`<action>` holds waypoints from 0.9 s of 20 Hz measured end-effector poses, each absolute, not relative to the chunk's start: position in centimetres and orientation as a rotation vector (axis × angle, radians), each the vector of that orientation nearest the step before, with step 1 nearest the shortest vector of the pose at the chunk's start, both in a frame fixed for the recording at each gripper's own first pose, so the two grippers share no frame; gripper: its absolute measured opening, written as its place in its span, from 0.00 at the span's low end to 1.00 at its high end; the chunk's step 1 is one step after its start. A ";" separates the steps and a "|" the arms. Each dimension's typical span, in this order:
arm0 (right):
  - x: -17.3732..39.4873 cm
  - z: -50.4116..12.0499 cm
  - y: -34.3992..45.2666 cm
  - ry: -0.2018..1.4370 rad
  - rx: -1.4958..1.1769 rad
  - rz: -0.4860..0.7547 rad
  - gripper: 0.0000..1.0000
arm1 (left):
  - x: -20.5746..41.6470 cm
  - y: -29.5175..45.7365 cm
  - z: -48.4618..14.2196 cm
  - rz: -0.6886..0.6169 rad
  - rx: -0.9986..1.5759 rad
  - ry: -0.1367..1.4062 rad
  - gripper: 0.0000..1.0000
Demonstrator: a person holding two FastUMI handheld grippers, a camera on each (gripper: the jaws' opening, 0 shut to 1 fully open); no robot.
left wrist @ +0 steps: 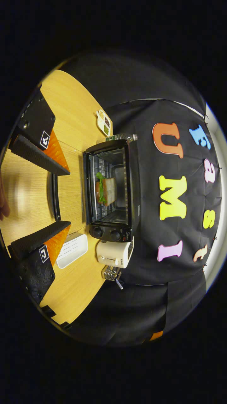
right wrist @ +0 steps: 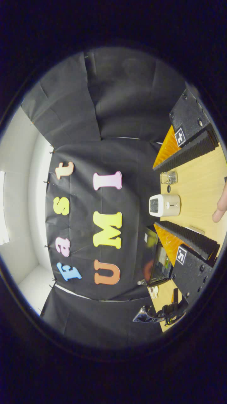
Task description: Open the electric oven with the left hand, put the food in, and close the electric oven.
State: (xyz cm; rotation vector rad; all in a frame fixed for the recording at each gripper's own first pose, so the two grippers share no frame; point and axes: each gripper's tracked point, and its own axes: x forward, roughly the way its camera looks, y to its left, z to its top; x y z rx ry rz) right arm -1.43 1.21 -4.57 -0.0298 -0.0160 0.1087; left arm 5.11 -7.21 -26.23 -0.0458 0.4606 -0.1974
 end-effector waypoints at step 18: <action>-1.6 -7.5 -1.5 0.074 -0.015 0.133 0.99 | 6.4 -7.0 -36.3 -0.092 0.025 0.753 0.95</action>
